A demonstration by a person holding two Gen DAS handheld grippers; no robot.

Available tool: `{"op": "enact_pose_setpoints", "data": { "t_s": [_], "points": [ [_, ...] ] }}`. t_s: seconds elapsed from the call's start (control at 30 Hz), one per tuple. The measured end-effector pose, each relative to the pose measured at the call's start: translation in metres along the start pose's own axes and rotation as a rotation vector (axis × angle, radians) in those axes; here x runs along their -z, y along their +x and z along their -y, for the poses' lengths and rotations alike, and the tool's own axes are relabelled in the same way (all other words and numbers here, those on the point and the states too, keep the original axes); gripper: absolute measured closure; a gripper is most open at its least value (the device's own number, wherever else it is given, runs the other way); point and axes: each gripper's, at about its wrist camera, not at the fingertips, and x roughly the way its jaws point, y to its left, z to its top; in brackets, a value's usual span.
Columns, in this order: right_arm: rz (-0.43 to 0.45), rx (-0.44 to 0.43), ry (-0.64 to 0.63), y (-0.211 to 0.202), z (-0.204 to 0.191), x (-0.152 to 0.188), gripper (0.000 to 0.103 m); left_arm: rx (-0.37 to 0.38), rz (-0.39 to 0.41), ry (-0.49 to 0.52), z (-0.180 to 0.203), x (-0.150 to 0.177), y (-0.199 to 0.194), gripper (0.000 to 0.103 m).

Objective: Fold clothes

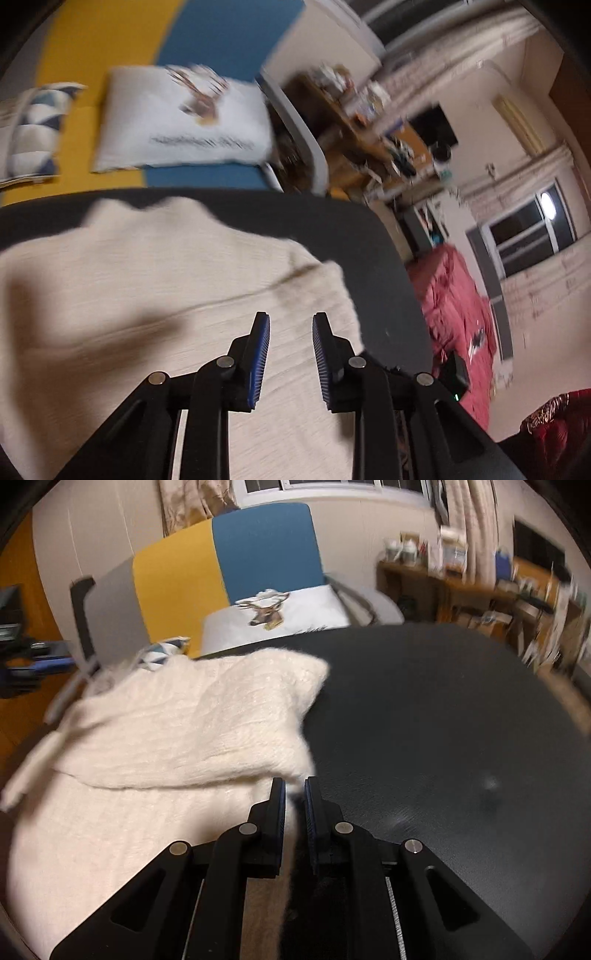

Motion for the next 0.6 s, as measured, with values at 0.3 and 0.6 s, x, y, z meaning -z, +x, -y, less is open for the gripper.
{"op": "enact_pose_setpoints", "data": {
  "t_s": [0.3,0.6],
  "points": [
    [-0.004,-0.525,0.478,-0.022,0.044,0.021,0.054,-0.011,-0.171,0.053,0.031,-0.043,0.102,0.077],
    [-0.031,-0.738,0.819,0.007,0.062,0.029,0.04,0.016,-0.329,0.096,0.038,-0.077,0.164,0.075]
  ]
}}
